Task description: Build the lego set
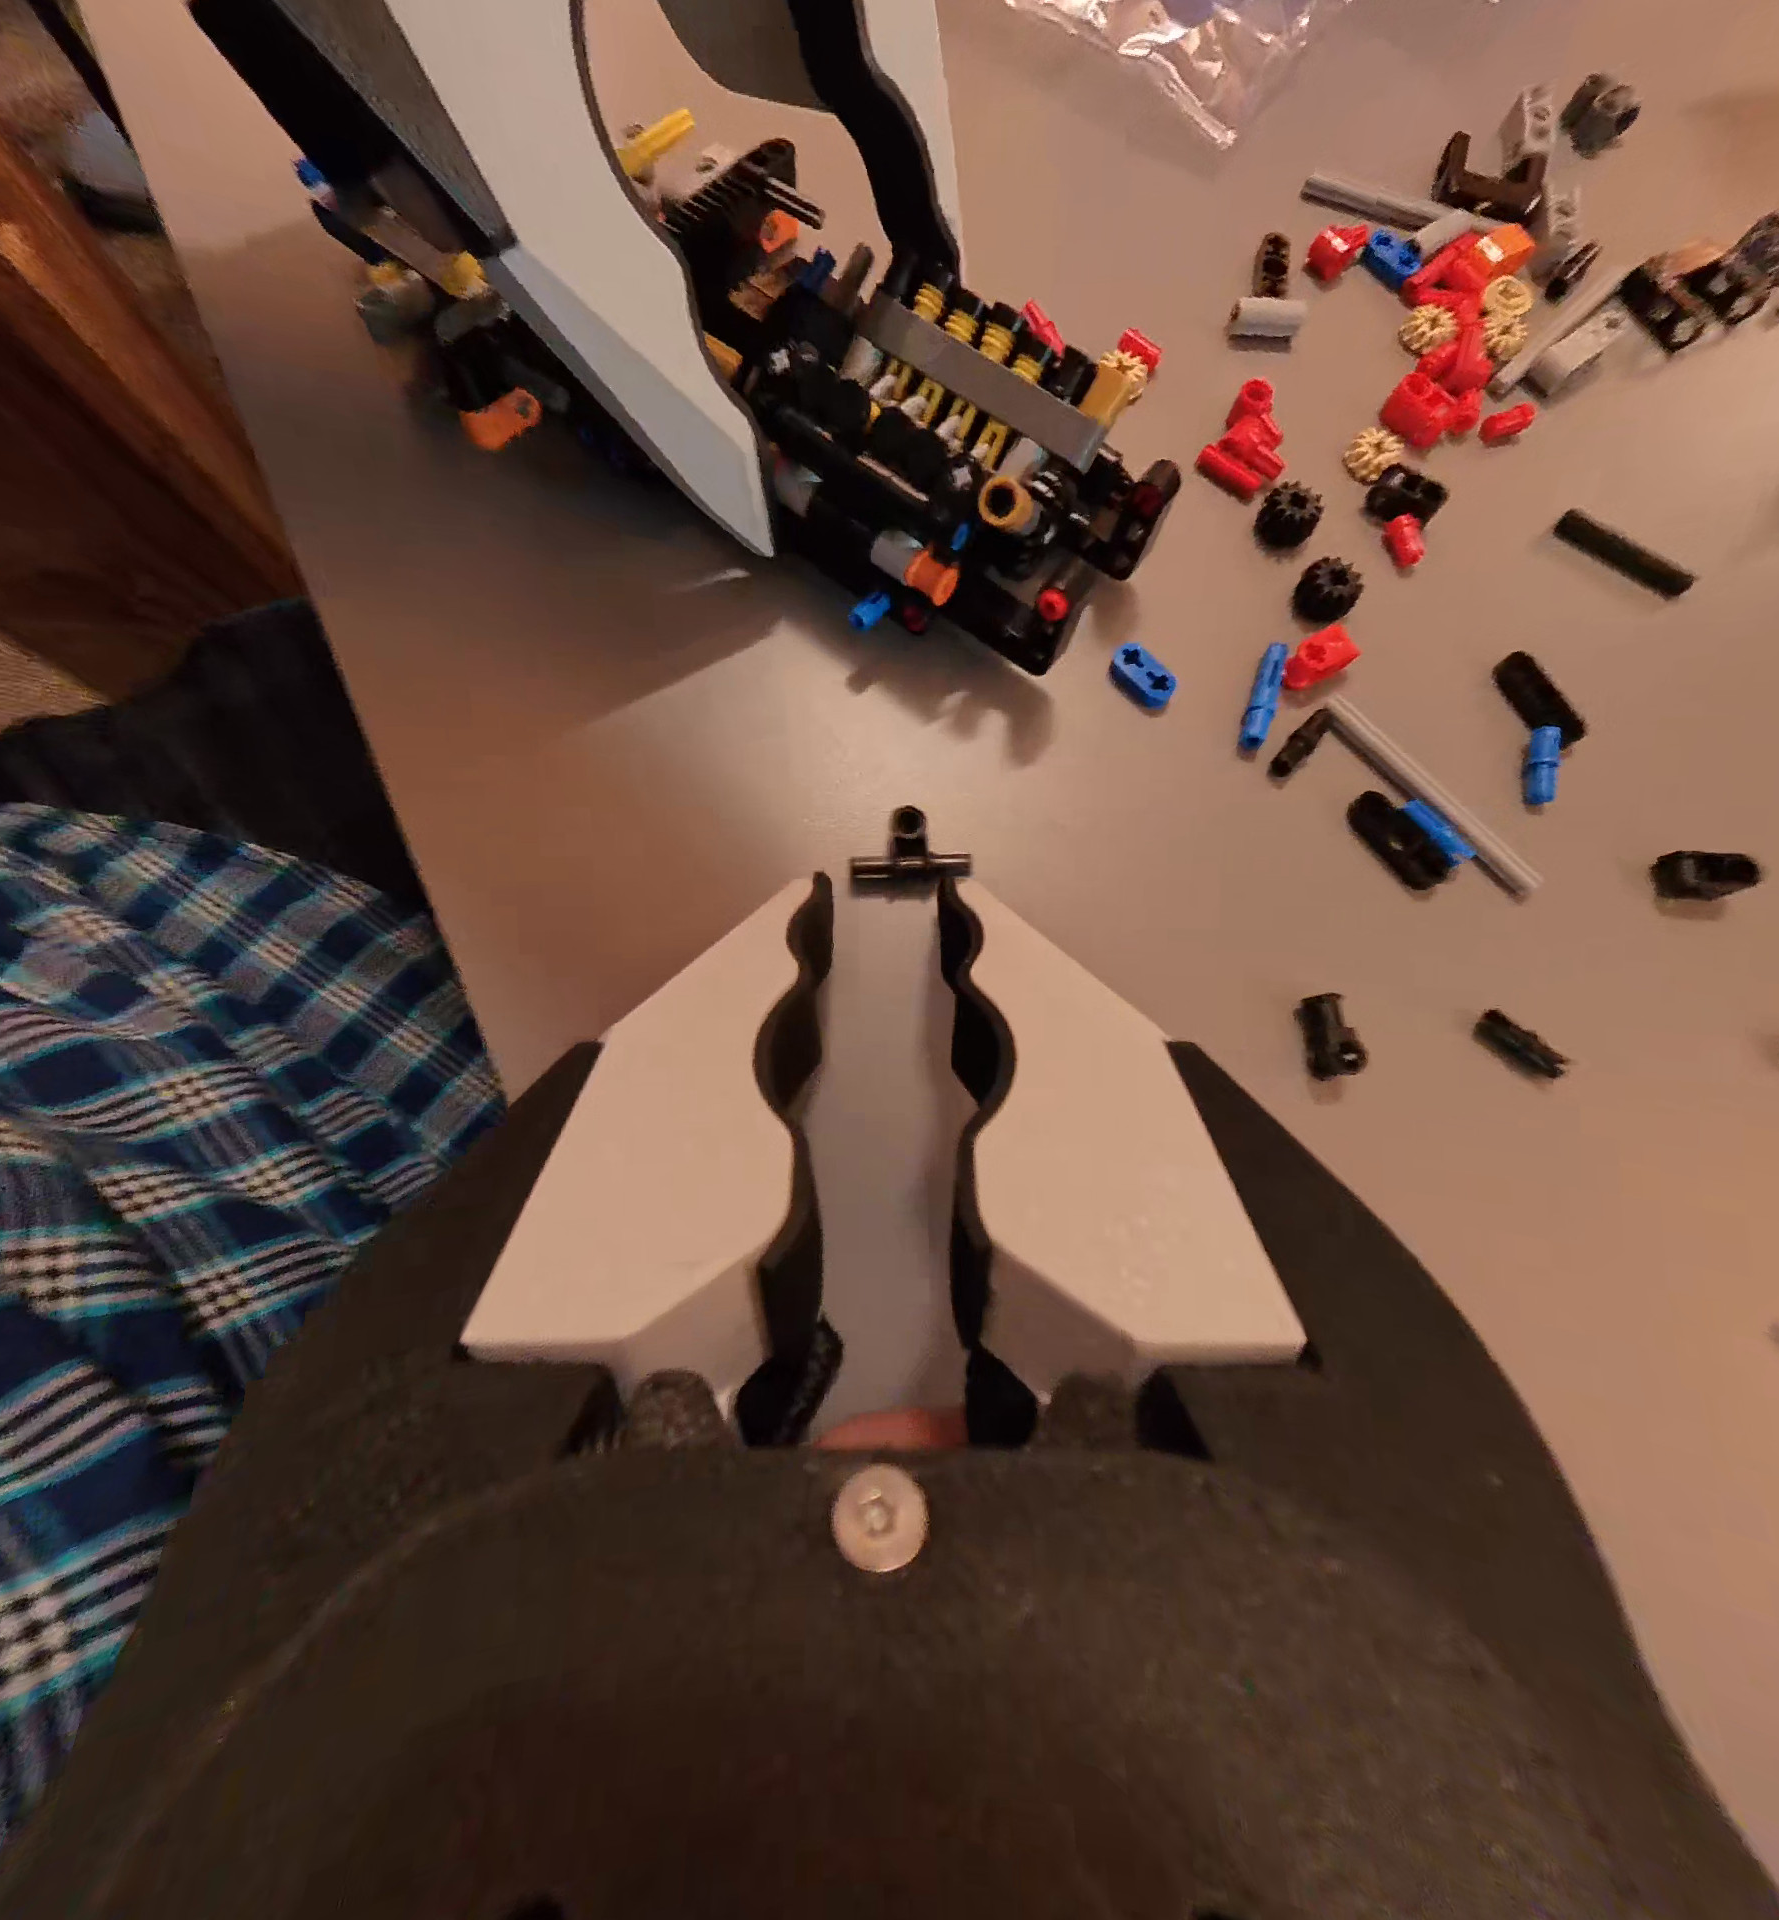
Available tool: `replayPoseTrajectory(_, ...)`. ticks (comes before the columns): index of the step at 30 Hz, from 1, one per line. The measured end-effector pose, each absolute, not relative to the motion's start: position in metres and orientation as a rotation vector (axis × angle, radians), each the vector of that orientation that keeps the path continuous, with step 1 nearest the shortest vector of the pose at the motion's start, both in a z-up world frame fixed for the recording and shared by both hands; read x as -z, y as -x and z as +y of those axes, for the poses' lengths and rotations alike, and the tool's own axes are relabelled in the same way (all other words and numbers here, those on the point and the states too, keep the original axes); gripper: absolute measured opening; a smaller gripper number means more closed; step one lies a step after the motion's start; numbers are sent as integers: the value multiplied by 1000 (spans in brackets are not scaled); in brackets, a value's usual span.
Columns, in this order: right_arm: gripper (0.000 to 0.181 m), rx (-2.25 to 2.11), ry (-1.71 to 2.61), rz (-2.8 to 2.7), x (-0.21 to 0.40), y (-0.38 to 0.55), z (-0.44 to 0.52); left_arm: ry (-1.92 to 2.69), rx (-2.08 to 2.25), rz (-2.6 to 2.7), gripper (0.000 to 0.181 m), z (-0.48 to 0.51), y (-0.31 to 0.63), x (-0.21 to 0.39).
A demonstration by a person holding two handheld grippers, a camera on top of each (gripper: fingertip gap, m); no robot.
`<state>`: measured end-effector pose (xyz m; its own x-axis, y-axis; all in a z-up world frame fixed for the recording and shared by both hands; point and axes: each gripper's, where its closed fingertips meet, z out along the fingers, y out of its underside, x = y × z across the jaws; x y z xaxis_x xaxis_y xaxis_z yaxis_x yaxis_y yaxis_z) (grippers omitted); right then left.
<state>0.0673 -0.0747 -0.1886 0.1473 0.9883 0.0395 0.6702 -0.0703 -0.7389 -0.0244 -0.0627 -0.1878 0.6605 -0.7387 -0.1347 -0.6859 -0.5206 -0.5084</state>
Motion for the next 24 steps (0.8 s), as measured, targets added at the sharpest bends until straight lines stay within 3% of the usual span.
replayPoseTrajectory(1, 18, -681, 1828, -1580, 189, -67, -78, 2346, 135, 1104, 58, -63, 24, 188)
replayPoseTrajectory(6, 21, -671, 1854, -1557, 193, -63, -78, 2342, 148, 1113, 58, -63, 24, 187)
replayPoseTrajectory(11, 6, -628, 1815, -1577, 193, -56, -68, 2338, 153, 1113, 58, -62, 24, 187)
replayPoseTrajectory(24, 2, -613, 1773, -1611, 193, -54, -65, 2346, 149, 1072, 59, -59, 25, 187)
